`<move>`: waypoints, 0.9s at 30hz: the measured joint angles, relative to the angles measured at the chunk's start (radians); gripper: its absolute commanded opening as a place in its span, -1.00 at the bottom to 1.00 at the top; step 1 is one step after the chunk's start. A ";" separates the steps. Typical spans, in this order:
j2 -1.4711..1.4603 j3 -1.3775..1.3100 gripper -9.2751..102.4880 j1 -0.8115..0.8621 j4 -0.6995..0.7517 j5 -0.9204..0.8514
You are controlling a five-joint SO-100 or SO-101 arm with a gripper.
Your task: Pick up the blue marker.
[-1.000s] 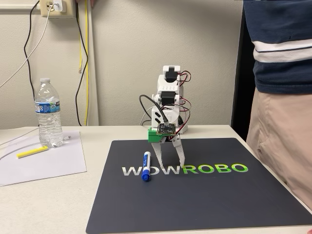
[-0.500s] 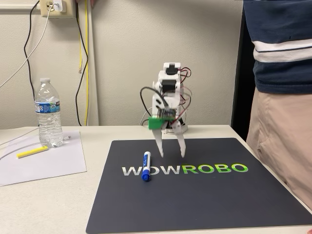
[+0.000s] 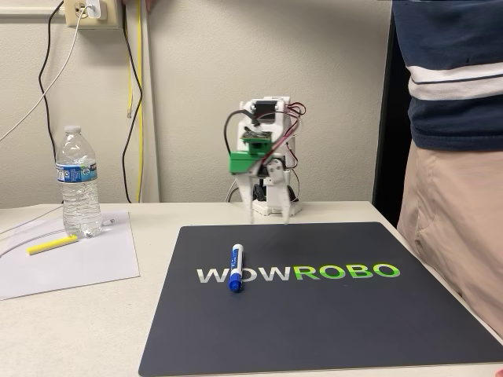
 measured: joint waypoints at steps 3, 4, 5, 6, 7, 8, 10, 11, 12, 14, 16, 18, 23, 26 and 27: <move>0.000 0.000 -0.29 0.046 -0.040 -0.040; 0.000 0.000 -0.29 0.063 -0.052 -0.058; 0.000 0.000 -0.29 0.081 -0.064 -0.086; 0.000 0.000 -0.29 0.092 -0.071 -0.101; 0.000 0.000 -0.29 0.103 -0.078 -0.118; 0.000 0.000 -0.29 0.115 -0.081 -0.138; 0.000 0.000 -0.29 0.137 -0.086 -0.163; 0.000 0.000 -0.29 0.149 -0.089 -0.173; 0.000 0.000 -0.29 0.158 -0.089 -0.178; 0.000 0.000 -0.29 0.172 -0.089 -0.181; 0.000 0.000 -0.29 0.175 -0.089 -0.183; 0.000 0.000 -0.29 0.176 -0.089 -0.192; -0.014 0.000 -0.30 0.218 -0.089 -0.215; -0.034 0.000 -0.29 0.230 -0.089 -0.216; -0.040 0.000 -0.27 0.230 -0.089 -0.216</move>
